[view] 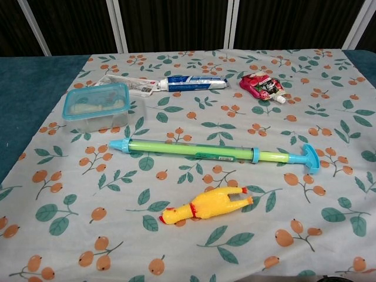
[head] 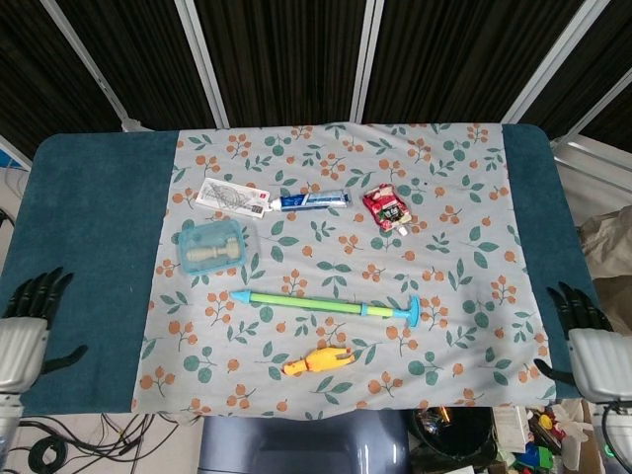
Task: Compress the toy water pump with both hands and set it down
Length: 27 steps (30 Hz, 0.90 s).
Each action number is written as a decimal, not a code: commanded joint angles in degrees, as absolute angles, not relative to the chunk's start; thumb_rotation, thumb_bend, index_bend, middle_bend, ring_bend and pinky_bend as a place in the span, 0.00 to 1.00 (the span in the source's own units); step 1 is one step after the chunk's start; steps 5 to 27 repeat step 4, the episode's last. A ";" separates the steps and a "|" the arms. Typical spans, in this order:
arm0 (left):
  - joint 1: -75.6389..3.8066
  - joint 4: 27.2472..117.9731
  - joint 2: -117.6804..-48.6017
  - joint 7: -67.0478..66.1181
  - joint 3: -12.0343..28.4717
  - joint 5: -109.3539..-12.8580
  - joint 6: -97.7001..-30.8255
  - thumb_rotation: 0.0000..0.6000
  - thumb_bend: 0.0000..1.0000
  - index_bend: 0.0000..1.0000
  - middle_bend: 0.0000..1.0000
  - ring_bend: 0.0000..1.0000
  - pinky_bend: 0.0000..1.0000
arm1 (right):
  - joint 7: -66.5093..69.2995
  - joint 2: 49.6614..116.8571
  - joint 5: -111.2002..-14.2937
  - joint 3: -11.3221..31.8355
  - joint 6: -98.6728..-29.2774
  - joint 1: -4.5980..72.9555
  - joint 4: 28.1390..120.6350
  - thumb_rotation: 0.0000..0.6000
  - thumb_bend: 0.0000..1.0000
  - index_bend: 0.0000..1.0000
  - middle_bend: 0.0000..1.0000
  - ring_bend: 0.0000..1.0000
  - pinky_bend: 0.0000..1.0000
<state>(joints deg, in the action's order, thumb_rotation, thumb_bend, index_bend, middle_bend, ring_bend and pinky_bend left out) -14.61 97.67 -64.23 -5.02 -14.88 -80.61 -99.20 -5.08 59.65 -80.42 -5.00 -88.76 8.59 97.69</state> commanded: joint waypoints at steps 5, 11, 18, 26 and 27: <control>-10.13 92.65 -64.81 -0.54 -14.00 -84.79 -102.53 1.00 0.07 0.00 0.00 0.00 0.04 | -3.49 60.51 -85.21 -5.55 -92.17 5.81 93.90 1.00 0.03 0.00 0.00 0.00 0.16; -10.13 92.65 -64.81 -0.54 -14.00 -84.79 -102.53 1.00 0.07 0.00 0.00 0.00 0.04 | -3.49 60.51 -85.21 -5.55 -92.17 5.81 93.90 1.00 0.03 0.00 0.00 0.00 0.16; -10.13 92.65 -64.81 -0.54 -14.00 -84.79 -102.53 1.00 0.07 0.00 0.00 0.00 0.04 | -3.49 60.51 -85.21 -5.55 -92.17 5.81 93.90 1.00 0.03 0.00 0.00 0.00 0.16; -10.13 92.65 -64.81 -0.54 -14.00 -84.79 -102.53 1.00 0.07 0.00 0.00 0.00 0.04 | -3.49 60.51 -85.21 -5.55 -92.17 5.81 93.90 1.00 0.03 0.00 0.00 0.00 0.16; -10.13 92.65 -64.81 -0.54 -14.00 -84.79 -102.53 1.00 0.07 0.00 0.00 0.00 0.04 | -3.49 60.51 -85.21 -5.55 -92.17 5.81 93.90 1.00 0.03 0.00 0.00 0.00 0.16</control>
